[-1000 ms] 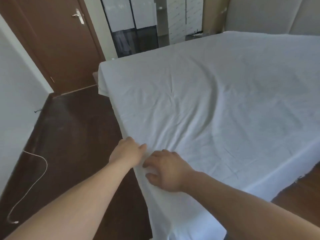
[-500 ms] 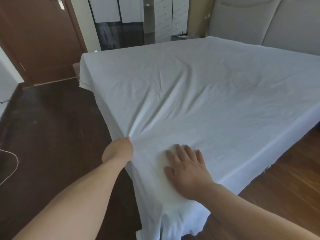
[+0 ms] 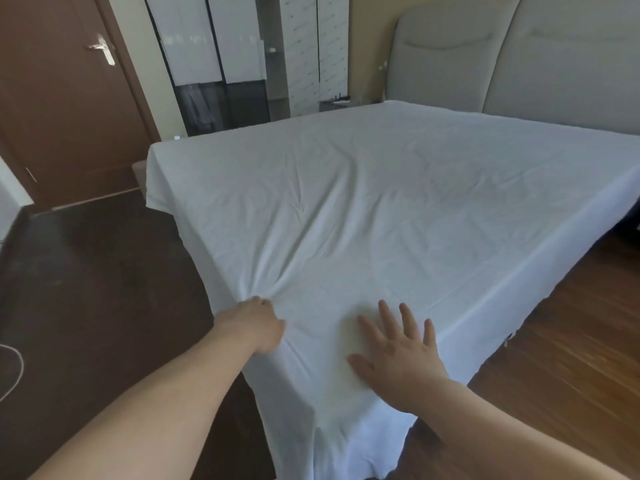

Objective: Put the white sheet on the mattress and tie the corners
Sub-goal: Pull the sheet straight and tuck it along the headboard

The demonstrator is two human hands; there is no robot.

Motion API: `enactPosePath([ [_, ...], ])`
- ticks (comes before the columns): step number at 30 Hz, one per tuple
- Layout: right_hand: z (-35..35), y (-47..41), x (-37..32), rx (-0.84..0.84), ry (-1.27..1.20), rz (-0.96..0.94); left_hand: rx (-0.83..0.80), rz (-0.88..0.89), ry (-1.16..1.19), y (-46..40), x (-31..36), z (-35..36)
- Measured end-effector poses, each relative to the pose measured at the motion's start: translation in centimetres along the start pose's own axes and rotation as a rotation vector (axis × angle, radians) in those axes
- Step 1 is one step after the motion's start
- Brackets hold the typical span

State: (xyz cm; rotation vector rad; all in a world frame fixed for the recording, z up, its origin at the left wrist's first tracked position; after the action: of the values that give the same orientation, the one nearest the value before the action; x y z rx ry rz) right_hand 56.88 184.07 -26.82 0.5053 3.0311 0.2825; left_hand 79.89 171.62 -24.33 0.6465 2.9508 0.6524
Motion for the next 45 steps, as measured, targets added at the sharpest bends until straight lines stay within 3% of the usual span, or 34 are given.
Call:
enactPosePath([
  [2, 0.1, 1.0, 1.3, -0.011, -0.036, 0.012, -0.018, -0.031, -0.144, 1.5, 1.6, -1.3],
  [5, -0.9, 2.4, 3.0, -0.226, -0.133, -0.043, 0.015, 0.137, -0.165, 4.0, 5.2, -1.8],
  [7, -3.3, 2.7, 4.3, -0.255, -0.181, 0.005, 0.003, 0.218, -0.150, 5.3, 7.6, -1.9],
  [12, -8.2, 1.3, 7.7, 0.051, -0.293, 0.094, 0.064, 0.262, -0.066, 3.4, 10.5, -3.6],
  [16, -8.2, -3.2, 10.3, 0.143, -0.268, 0.175, 0.116, 0.297, -0.055, -1.8, 11.2, -5.8],
  [19, -8.5, -8.6, 11.7, 0.249, -0.261, 0.268, 0.268, 0.352, -0.038, -6.9, 12.2, -8.2],
  [21, -7.0, -12.9, 12.3, 0.120, -0.206, 0.285, 0.250, 0.360, -0.034, -10.3, 11.9, -7.8],
  [24, -5.4, -16.0, 12.0, -0.369, 0.047, 0.166, -0.188, 0.362, -0.138, -12.5, 11.4, -6.1],
  [25, -6.4, -16.2, 11.8, -0.455, 0.104, 0.132, -0.267, 0.371, -0.190, -12.5, 11.4, -6.6],
  [27, -10.9, -17.1, 10.9, -0.442, 0.077, 0.085, -0.301, 0.366, -0.198, -12.7, 11.8, -10.6],
  [31, -23.7, -17.3, 11.2, -0.235, -0.123, 0.235, -0.211, 0.402, -0.175, -10.8, 12.9, -23.2],
  [38, -45.5, -14.2, 11.8, -0.188, -0.268, 0.287, -0.167, 0.456, -0.160, -4.1, 14.6, -47.1],
  [42, -55.8, -14.2, 10.5, -0.212, -0.333, 0.259, -0.054, 0.509, -0.106, -1.0, 13.7, -56.4],
  [45, -62.3, -15.5, 7.7, -0.119, -0.329, 0.209, -0.005, 0.545, -0.058, 0.4, 10.7, -60.5],
])
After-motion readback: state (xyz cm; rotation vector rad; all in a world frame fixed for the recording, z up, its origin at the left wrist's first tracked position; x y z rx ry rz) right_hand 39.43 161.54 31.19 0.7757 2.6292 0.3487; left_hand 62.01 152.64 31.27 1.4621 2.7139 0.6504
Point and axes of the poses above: each hand's wrist, its own y-axis away from the middle knuckle, its own z-axis out of the palm, x = y × z, the point moved 5 cm from there along -y, towards the middle knuckle, and after that the axes turned 14 degrees about z, right-handed, at the moved point
